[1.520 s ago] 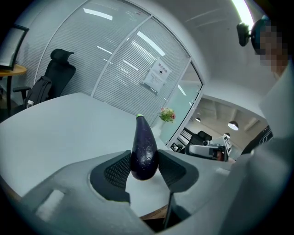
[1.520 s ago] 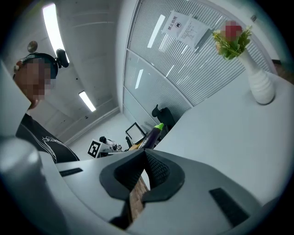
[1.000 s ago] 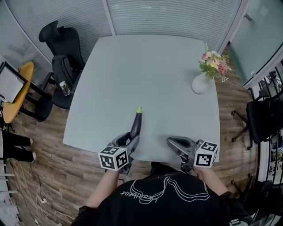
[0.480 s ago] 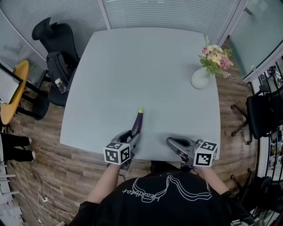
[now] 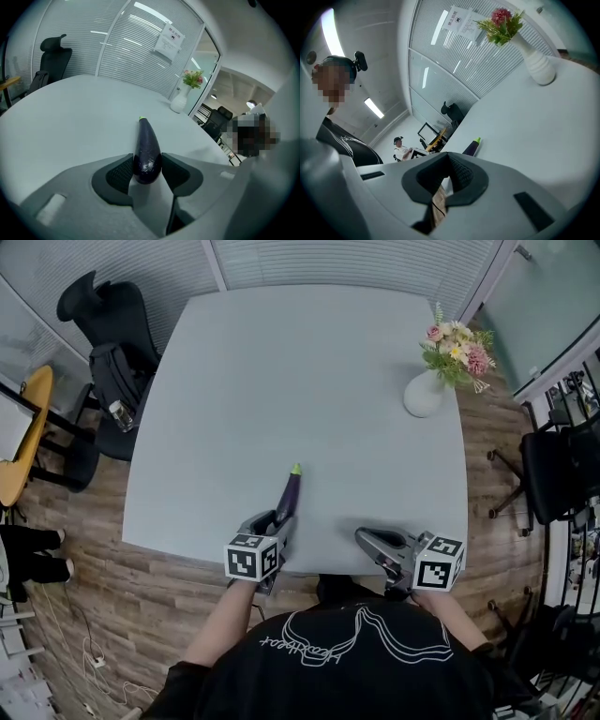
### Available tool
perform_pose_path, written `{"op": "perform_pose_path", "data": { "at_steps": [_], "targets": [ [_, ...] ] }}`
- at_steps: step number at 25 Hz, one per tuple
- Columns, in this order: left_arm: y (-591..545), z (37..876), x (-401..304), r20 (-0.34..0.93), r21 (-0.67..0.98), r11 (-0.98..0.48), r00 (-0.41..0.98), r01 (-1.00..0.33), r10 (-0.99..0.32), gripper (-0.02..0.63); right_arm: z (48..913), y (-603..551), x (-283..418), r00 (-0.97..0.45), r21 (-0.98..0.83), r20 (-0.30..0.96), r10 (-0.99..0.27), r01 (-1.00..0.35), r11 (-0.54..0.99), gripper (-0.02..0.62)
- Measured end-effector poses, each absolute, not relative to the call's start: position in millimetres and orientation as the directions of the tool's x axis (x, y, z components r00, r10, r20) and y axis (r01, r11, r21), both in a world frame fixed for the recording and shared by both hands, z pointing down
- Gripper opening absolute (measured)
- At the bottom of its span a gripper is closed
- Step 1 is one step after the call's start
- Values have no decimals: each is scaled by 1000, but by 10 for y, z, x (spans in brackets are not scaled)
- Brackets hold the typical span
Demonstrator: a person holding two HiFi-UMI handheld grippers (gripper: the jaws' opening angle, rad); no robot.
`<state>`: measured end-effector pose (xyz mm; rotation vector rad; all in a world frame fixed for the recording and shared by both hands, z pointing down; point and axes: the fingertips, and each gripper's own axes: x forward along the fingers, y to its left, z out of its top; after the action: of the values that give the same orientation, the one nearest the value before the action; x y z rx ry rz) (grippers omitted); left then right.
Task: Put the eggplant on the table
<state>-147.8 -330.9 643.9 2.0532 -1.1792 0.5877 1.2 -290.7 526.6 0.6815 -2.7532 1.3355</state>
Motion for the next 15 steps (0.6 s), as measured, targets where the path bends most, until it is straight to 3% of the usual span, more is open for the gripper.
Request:
{"op": "perform_pose_path", "data": {
  "at_steps": [12, 15],
  "targets": [
    [-3313, 6515, -1463, 680, 311, -351, 465, -883, -567, 197, 5300, -2798, 57, -900, -752, 197, -389, -393, 529, 6],
    [-3318, 6516, -1472, 676, 286, -364, 456, -886, -579, 238, 5295, -2770, 68, -899, -752, 196, -391, -394, 529, 6]
  ]
}}
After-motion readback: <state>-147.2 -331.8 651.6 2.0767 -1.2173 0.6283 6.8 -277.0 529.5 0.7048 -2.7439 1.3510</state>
